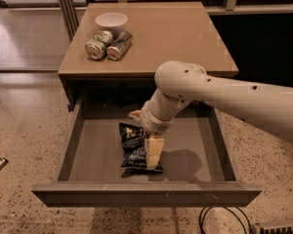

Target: Pick blue chip bag from top drawer and place on counter

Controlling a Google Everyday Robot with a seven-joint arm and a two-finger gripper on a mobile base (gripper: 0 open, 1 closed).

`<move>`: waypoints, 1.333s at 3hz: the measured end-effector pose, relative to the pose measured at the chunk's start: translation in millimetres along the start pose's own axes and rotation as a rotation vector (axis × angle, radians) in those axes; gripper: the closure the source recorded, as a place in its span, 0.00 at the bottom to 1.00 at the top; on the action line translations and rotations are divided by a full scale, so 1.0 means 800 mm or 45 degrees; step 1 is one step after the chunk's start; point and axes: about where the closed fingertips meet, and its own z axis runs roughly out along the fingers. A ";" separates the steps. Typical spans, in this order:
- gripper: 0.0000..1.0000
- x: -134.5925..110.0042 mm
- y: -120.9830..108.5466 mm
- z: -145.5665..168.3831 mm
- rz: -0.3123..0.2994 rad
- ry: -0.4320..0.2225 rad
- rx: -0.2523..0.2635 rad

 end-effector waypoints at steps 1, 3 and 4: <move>0.00 0.005 0.001 0.003 -0.098 0.042 0.008; 0.00 0.011 -0.003 0.050 -0.161 0.093 0.000; 0.00 0.015 -0.010 0.073 -0.153 0.113 -0.017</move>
Offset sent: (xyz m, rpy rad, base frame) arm 0.0003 0.0056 -0.0375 -0.0785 -0.1000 0.1406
